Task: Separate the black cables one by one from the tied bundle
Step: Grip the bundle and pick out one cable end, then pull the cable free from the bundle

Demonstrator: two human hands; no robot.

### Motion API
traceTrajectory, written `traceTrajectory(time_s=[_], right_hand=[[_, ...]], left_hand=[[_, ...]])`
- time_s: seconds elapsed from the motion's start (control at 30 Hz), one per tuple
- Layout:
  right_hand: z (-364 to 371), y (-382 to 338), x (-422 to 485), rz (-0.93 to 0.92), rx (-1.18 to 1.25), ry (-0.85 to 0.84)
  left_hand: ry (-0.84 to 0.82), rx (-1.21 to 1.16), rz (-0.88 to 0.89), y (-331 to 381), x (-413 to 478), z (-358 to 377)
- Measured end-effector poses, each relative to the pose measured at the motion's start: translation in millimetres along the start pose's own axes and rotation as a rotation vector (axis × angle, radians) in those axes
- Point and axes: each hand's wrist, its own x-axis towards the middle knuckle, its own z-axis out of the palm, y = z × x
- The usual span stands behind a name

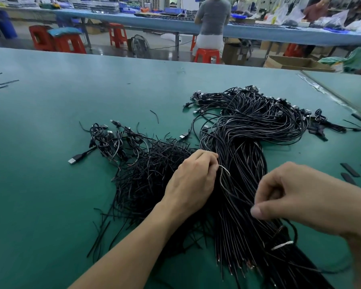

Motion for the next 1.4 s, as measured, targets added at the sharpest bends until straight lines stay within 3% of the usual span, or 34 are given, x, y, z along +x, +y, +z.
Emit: traceTrajectory(time_s=[0.07, 0.2, 0.37, 0.6, 0.7, 0.83, 0.97, 1.07, 1.17, 1.4], right_hand=[[6.8, -10.2, 4.3, 0.084, -0.028, 0.085], [27.8, -31.7, 15.7, 0.138, -0.056, 0.06], [47.0, -29.8, 35.5, 0.234, -0.023, 0.242], [60.8, -29.7, 43.2, 0.199, 0.01, 0.502], [61.5, -21.3, 47.7, 0.236, 0.024, 0.53], [49.9, -9.5, 45.6, 0.144, 0.089, 0.429], [20.2, -10.8, 23.6, -0.141, 0.152, -0.064], [20.7, -17.1, 17.3, -0.124, 0.063, -0.185], [29.9, -23.2, 22.1, -0.015, -0.019, -0.082], [58.7, -24.2, 46.0, 0.254, -0.024, 0.367]], left_hand=[[0.004, 0.015, 0.024, 0.8, -0.3, 0.4], [-0.01, 0.021, 0.038, -0.4, 0.2, -0.4], [-0.019, 0.01, 0.055, -2.5, 0.5, -0.3], [-0.015, 0.012, 0.069, -6.9, 2.0, 2.5], [-0.01, 0.01, 0.08, -6.7, 2.2, 3.9], [0.002, -0.006, 0.044, -6.5, 1.1, 2.9], [0.025, -0.007, 0.03, -5.6, 1.5, 2.9], [0.016, -0.029, 0.003, -4.8, 1.6, 3.3], [0.0, -0.024, 0.01, -5.4, 2.0, 2.8], [-0.028, -0.056, 0.036, -9.3, 3.4, 2.9]])
